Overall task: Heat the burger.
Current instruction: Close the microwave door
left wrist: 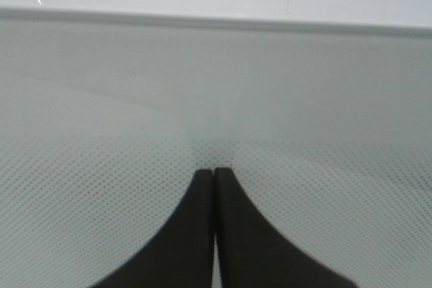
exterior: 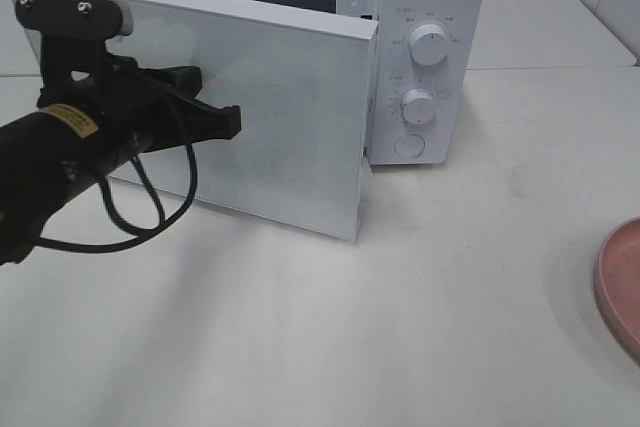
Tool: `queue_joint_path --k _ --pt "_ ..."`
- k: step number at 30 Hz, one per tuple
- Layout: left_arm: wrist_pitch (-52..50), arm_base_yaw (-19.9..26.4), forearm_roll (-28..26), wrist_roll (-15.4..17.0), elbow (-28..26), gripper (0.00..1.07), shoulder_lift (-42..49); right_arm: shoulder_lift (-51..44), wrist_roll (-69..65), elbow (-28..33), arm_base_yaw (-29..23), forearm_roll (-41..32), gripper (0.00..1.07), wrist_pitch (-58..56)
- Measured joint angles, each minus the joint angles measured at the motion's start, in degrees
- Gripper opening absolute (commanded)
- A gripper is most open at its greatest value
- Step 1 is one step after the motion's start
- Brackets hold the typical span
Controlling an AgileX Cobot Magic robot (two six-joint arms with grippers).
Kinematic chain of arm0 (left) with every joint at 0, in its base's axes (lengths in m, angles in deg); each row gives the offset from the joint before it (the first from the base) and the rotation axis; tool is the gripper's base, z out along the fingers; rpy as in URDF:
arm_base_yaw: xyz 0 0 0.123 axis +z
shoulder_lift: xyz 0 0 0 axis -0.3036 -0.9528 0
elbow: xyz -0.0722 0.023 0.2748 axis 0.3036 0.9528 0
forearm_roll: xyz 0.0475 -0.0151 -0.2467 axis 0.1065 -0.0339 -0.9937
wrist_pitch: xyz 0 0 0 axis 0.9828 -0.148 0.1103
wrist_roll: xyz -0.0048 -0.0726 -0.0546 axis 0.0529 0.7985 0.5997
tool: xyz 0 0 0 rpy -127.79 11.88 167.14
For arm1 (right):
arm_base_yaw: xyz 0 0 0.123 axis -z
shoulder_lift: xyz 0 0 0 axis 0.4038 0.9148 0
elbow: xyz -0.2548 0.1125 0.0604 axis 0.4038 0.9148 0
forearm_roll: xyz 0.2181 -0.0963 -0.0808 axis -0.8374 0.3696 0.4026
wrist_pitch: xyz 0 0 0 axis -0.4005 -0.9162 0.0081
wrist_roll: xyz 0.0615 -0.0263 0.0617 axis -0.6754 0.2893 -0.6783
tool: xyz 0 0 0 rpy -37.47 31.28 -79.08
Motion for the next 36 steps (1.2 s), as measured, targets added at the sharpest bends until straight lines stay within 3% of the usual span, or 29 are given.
queue_joint_path --k 5,7,12,14,22,27,36 --pt "0.3 -1.7 -5.4 -4.4 -4.3 0.0 -2.8 0.0 0.0 0.0 0.0 0.0 0.76 0.0" --pt "2.2 -2.3 -9.1 -6.9 -9.2 0.0 -5.6 0.0 0.0 0.0 0.0 0.0 0.76 0.0" --pt "4.0 -2.3 -10.1 -7.7 -12.8 0.0 -7.5 0.0 0.0 0.0 0.0 0.0 0.76 0.0" --pt "5.4 -2.3 -12.0 -9.9 -17.1 0.0 -10.0 0.0 0.0 0.0 0.0 0.0 0.76 0.0" --pt "11.2 -3.7 -16.1 -15.6 -22.7 0.0 -13.2 0.0 0.0 0.0 0.0 0.0 0.76 0.0" --pt "13.9 -3.8 -18.6 -17.4 -26.1 0.0 -15.0 0.0 0.0 0.0 0.0 0.0 0.76 0.0" --pt "16.5 -2.9 -18.4 -17.6 -28.2 0.0 -16.1 0.0 0.0 0.0 0.0 0.0 0.76 0.0"
